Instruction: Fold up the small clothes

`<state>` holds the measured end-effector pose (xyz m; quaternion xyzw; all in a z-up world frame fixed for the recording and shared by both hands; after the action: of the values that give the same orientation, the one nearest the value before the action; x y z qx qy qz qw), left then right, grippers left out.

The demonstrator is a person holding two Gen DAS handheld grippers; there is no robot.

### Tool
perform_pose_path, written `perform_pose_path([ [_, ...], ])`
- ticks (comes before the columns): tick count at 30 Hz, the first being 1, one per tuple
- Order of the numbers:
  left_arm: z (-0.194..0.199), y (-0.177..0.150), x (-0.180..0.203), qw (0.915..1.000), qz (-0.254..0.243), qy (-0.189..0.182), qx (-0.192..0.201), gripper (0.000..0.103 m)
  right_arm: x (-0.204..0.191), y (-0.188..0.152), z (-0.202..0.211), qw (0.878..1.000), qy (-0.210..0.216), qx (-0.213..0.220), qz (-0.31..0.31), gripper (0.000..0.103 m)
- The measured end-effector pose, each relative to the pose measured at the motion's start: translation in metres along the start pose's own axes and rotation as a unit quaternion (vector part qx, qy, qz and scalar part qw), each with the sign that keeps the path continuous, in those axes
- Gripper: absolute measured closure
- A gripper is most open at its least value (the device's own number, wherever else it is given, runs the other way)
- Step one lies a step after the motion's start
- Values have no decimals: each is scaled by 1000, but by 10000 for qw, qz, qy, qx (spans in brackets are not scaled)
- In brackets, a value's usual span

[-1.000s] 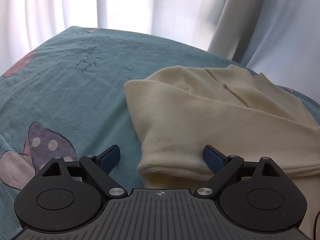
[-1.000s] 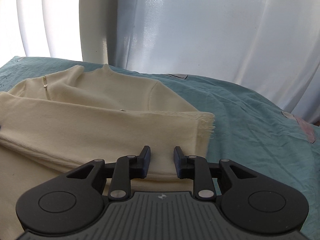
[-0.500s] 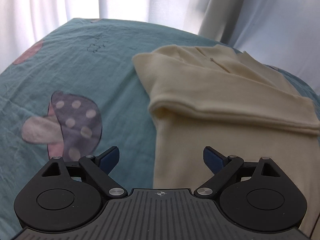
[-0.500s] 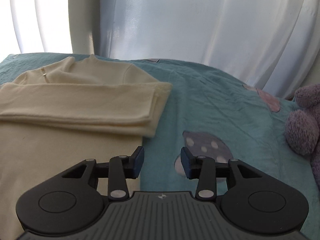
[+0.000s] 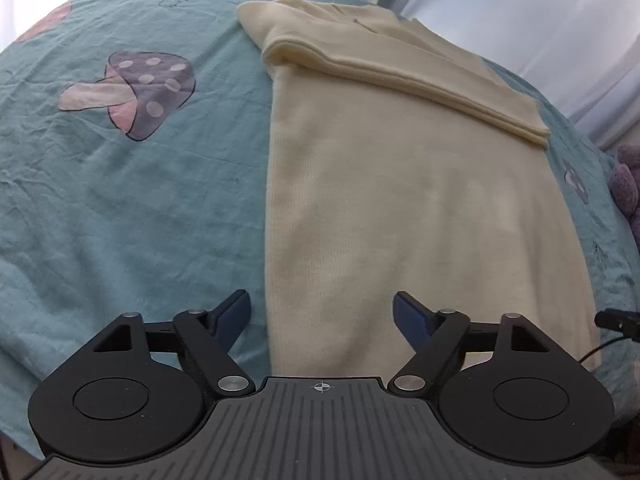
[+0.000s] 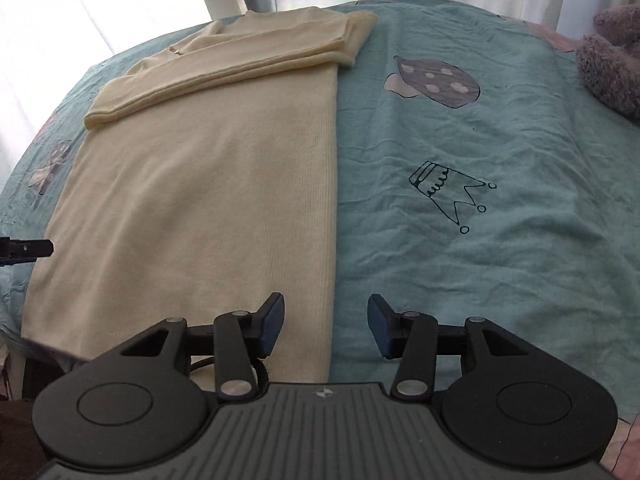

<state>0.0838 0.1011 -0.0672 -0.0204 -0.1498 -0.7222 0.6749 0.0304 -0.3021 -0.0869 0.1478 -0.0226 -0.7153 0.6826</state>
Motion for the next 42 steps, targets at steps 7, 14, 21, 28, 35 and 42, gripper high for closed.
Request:
perform_pose_path([
  [7, 5, -13, -9, 9990, 67, -385, -223, 48, -1, 3, -2, 9992, 400, -5, -48, 64],
  [14, 7, -25, -15, 9959, 123, -699, -553, 56, -1, -6, -7, 9967, 745, -309, -101, 72],
  [21, 3, -21, -15, 9951, 59, -647, -740, 94, -6, -10, -9, 9945, 967, -405, -18, 97],
  [28, 37, 22, -6, 9931, 16, -1171, 78, 95, 1, 15, 6, 9842, 1738, 56, -326, 98],
  [35, 50, 97, -2, 9908, -104, -940, 963, 95, 0, 76, 14, 9833, 1575, 860, -316, 98],
  [42, 29, 150, -16, 9920, 157, -253, 1225, 94, -2, 122, 8, 9873, 618, 1331, -604, 97],
])
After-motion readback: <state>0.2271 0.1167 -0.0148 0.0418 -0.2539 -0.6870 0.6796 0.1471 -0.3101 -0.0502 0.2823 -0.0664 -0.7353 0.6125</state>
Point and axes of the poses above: each gripper's, at about its wrist camera, not at the fingertips, and z roughly against the way its jaws point, x to its right, y to its top, the point moved 4 cm from there along -z, roughly the way its jaws point, and after that the axes turned 15 degrees about -x, right-handed, at the moved point
